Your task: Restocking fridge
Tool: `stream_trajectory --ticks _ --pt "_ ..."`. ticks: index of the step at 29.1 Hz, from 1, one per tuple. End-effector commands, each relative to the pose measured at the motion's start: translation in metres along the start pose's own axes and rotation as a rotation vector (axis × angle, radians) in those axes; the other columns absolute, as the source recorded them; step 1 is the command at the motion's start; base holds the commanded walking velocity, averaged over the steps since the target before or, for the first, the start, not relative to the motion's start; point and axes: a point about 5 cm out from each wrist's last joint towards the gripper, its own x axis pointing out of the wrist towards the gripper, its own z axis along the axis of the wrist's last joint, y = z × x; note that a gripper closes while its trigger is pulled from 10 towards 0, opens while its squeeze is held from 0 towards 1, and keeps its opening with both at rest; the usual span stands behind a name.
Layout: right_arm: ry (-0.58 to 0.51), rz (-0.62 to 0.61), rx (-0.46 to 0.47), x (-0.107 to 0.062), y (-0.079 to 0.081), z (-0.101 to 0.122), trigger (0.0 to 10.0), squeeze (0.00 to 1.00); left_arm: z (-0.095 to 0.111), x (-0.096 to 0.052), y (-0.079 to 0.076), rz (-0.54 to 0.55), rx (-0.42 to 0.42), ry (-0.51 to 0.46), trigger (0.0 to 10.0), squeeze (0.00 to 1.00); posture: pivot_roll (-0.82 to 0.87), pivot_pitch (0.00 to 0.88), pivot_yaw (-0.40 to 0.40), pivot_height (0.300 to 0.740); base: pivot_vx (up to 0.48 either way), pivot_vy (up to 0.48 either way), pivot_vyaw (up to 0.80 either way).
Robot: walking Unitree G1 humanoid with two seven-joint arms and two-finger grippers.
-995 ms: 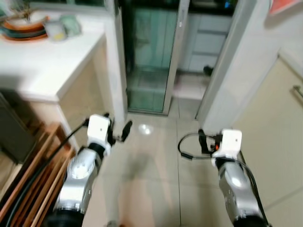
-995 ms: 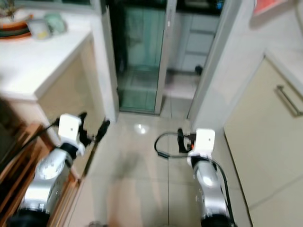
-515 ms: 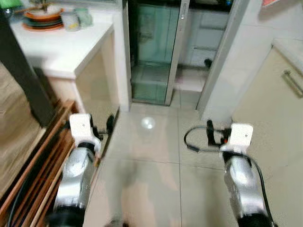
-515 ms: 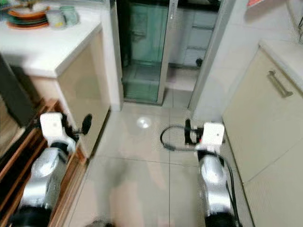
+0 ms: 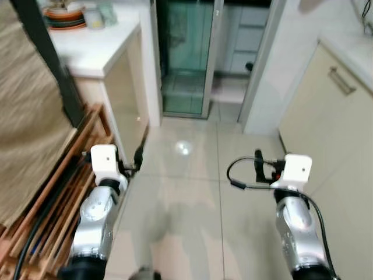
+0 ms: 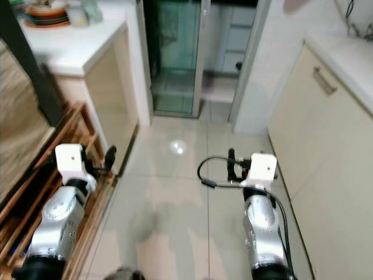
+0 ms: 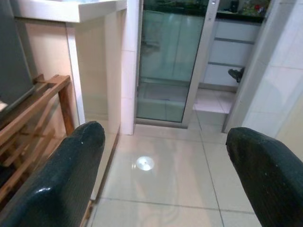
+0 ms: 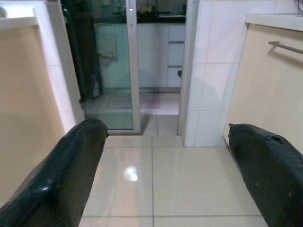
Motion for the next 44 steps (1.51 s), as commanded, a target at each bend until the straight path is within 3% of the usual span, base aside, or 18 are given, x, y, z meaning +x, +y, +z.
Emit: stream_trajectory --ticks 1,19,20,22,23,24,25,26,29,35,44 --pt "0.000 0.010 0.010 0.000 0.002 0.000 10.0 1.00 0.007 0.004 0.000 -0.010 0.022 -0.024 10.0 1.00 -0.09 0.000 -0.008 0.740 -0.300 0.000 0.00" --pt "0.023 0.105 0.013 0.002 0.013 -0.004 10.0 1.00 0.004 0.003 -0.004 -0.017 0.039 -0.032 10.0 1.00 -0.08 0.000 -0.018 0.740 -0.297 0.000 0.00" --pt "0.017 0.153 0.014 0.002 0.018 -0.002 10.0 0.00 0.004 0.003 -0.006 -0.030 0.046 -0.031 10.0 1.00 -0.09 0.000 -0.014 0.740 -0.289 0.000 0.00" --pt "0.014 0.170 0.012 0.002 0.020 -0.001 10.0 0.00 0.003 0.003 -0.007 -0.036 0.044 -0.030 10.0 1.00 -0.09 0.000 -0.014 0.740 -0.287 0.000 0.00" --pt "0.015 0.174 0.016 0.002 0.020 -0.002 10.0 0.00 0.003 0.003 -0.008 -0.042 0.054 -0.033 10.0 0.95 -0.10 0.000 -0.013 0.740 -0.285 0.000 0.00" --pt "0.017 0.164 0.023 0.002 0.018 -0.002 10.0 0.00 0.004 0.003 -0.008 -0.046 0.071 -0.044 10.0 0.00 -0.10 0.000 -0.013 0.740 -0.307 0.000 0.56" --pt "0.017 0.164 0.023 0.002 0.018 -0.002 10.0 0.00 0.004 0.003 -0.008 -0.046 0.071 -0.044 10.0 0.00 -0.10 0.000 -0.013 0.740 -0.307 0.000 0.56" --pt "0.027 0.151 0.014 0.001 0.016 -0.004 10.0 0.00 0.005 0.002 -0.010 -0.055 0.136 -0.061 10.0 0.00 -0.10 0.000 -0.011 0.740 0.000 0.000 0.55" --pt "0.034 0.157 0.015 0.001 0.017 -0.005 10.0 0.00 0.004 0.003 -0.013 -0.066 0.158 -0.059 10.0 0.00 -0.09 0.000 -0.009 0.740 0.000 0.000 0.54" --pt "0.023 0.182 0.005 0.001 0.022 -0.004 10.0 0.00 0.005 0.003 -0.019 -0.103 0.129 -0.068 10.0 0.00 -0.08 0.000 -0.015 0.740 0.000 0.000 0.49" --pt "0.015 0.204 0.003 0.007 0.031 -0.003 10.0 0.00 0.011 0.005 -0.019 -0.112 0.180 -0.103 10.0 0.00 -0.05 0.000 -0.021 0.740 0.231 0.292 0.48"
